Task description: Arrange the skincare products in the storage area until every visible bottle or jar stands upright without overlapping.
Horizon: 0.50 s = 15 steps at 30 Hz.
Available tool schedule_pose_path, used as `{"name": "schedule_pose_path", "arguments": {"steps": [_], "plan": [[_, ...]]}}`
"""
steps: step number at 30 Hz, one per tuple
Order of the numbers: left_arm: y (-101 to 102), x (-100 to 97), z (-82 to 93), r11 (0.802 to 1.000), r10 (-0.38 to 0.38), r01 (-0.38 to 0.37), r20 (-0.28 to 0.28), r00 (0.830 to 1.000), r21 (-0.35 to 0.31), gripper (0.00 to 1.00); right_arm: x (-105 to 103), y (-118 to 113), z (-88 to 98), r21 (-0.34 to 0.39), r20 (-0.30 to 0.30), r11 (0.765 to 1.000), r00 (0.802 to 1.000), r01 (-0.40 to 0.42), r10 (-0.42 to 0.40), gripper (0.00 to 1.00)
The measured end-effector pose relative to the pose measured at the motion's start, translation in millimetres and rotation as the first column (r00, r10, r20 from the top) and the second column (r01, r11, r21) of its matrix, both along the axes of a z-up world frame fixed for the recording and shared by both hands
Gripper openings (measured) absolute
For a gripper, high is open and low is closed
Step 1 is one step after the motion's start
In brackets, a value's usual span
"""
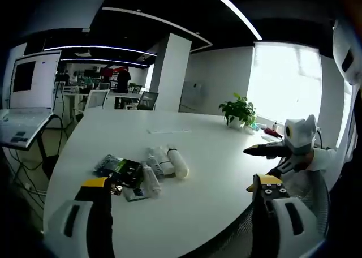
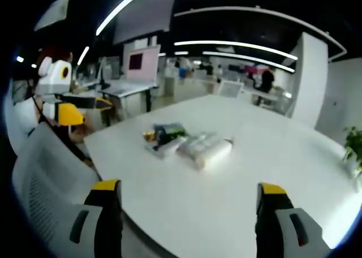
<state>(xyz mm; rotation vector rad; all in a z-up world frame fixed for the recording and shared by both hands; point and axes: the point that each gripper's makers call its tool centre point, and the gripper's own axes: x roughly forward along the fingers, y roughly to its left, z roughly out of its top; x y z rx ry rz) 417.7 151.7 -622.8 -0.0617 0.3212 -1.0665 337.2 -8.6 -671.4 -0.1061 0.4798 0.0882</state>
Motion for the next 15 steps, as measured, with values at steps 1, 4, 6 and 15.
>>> {"name": "schedule_pose_path", "arguments": {"steps": [1,4,6,15], "plan": [[-0.2,0.4,0.0,1.000,-0.002,0.002,-0.002,1.000,-0.002,0.99,0.1,0.4,-1.0,-0.002,-0.005,1.000,1.000,-0.002,0.002,1.00],[-0.4,1.5,0.0,1.000,-0.002,0.002,-0.002,1.000,-0.004,0.99,0.5,0.8,-1.9,0.001,-0.009,1.000,1.000,-0.002,0.002,1.00],[-0.3,2.0,0.2,1.000,-0.003,0.003,0.001,1.000,-0.003,0.99,1.2,1.3,-1.1,0.002,-0.005,1.000,1.000,-0.002,0.002,1.00],[-0.1,0.9,0.1,1.000,-0.005,0.005,0.005,1.000,0.000,0.99,0.7,1.6,-1.1,-0.003,-0.006,1.000,1.000,-0.004,0.004,1.00]]}}
